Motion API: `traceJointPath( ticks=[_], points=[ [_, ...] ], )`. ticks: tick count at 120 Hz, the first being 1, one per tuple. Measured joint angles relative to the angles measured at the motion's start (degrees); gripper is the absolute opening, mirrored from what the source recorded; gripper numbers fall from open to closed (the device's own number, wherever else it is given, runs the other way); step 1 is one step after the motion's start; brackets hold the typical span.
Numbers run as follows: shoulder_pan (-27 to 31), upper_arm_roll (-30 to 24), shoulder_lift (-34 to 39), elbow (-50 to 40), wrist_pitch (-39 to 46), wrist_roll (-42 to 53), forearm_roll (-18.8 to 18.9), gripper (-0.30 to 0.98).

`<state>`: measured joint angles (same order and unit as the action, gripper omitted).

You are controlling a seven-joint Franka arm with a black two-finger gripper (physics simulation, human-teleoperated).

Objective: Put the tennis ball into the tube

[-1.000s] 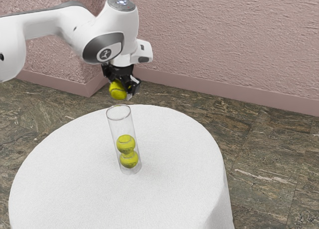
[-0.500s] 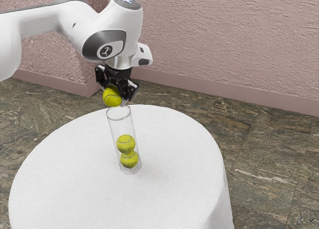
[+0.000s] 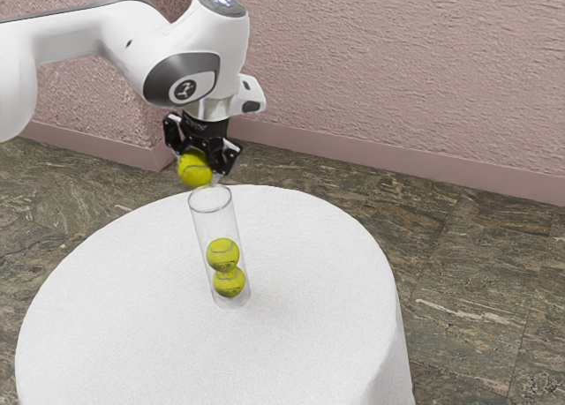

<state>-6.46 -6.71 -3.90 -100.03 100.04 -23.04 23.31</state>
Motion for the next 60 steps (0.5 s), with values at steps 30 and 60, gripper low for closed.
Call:
traceJointPath(
  ticks=[30,60],
  points=[
    [-0.5,-0.5,0.0,0.3,0.4,0.0,0.8,0.56],
    [-2.9,9.3,2.0,7.0,-1.9,7.6,-6.4,0.65]
  ],
)
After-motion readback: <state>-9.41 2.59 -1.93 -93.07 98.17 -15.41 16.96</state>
